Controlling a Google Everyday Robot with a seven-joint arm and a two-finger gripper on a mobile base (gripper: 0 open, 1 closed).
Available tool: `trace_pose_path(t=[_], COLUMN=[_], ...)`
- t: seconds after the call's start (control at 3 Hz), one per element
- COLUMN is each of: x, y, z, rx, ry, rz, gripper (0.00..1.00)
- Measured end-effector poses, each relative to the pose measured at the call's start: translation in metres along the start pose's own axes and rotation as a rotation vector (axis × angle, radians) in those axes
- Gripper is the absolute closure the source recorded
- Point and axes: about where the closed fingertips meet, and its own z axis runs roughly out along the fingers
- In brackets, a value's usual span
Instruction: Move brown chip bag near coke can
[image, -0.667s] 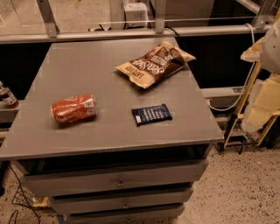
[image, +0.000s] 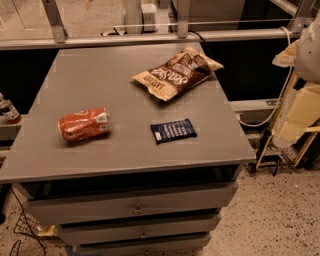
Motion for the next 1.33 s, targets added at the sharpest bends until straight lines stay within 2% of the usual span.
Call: trace_pose_path(t=[0.33,0.67,1.0,1.33], x=[-0.041,-0.079,-0.117,-0.158], y=[-0.050,-0.100,-0.141,-0.162], z=[0.031,0.063,0.107,0.156], rx=[0.029,0.059,0.080,0.078], ry=[-0.064,-0.154,-0.304,-0.455], rz=[-0.184,-0.332,-0.407,-0.411], gripper=[0.00,0.00,0.00,0.00])
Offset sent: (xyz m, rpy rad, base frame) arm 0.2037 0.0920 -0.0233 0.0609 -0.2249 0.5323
